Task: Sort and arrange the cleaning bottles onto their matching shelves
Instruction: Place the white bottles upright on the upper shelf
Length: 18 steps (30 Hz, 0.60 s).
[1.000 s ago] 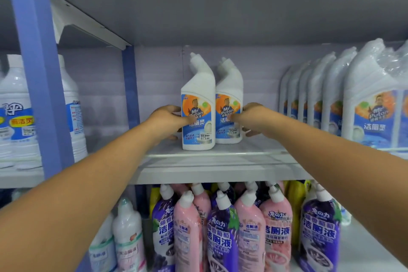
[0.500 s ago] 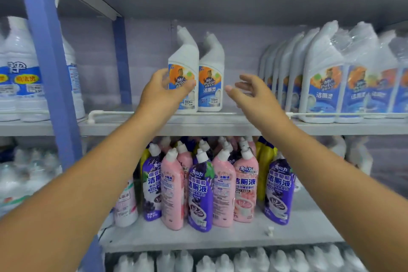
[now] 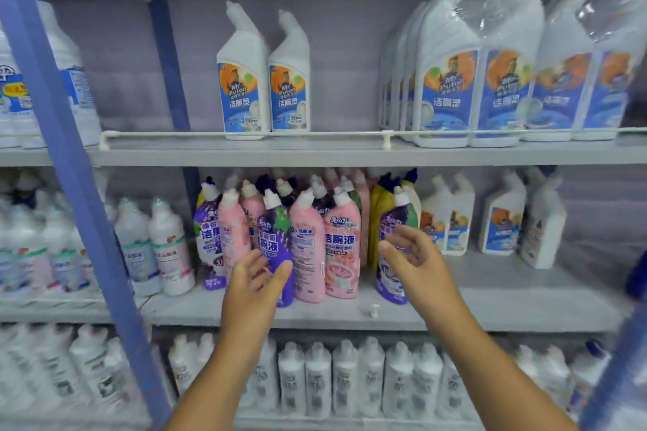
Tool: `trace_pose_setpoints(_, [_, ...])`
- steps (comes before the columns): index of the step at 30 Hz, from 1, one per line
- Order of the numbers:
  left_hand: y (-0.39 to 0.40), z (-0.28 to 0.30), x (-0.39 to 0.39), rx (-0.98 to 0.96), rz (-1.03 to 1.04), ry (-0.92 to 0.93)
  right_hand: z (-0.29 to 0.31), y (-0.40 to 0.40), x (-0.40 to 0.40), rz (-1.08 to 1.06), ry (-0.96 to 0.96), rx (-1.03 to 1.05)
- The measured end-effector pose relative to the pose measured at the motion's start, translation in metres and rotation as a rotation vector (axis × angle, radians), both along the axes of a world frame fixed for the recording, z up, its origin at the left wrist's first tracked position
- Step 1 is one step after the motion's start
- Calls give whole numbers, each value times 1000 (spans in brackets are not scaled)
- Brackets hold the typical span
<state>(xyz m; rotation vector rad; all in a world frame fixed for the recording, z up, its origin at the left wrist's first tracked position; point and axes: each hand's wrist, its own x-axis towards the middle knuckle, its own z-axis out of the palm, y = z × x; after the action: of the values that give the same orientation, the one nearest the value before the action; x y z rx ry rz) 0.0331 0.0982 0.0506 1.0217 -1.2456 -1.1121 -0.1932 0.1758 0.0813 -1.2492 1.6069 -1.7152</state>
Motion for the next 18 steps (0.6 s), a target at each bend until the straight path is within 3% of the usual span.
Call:
trace_pose_setpoints(9, [1, -37, -37, 94, 15, -142, -60, -5, -55, -92, -98, 136])
trace_pose_setpoints(18, [-37, -62, -112, 92, -302, -155, -68, -61, -84, -188, -29, 214])
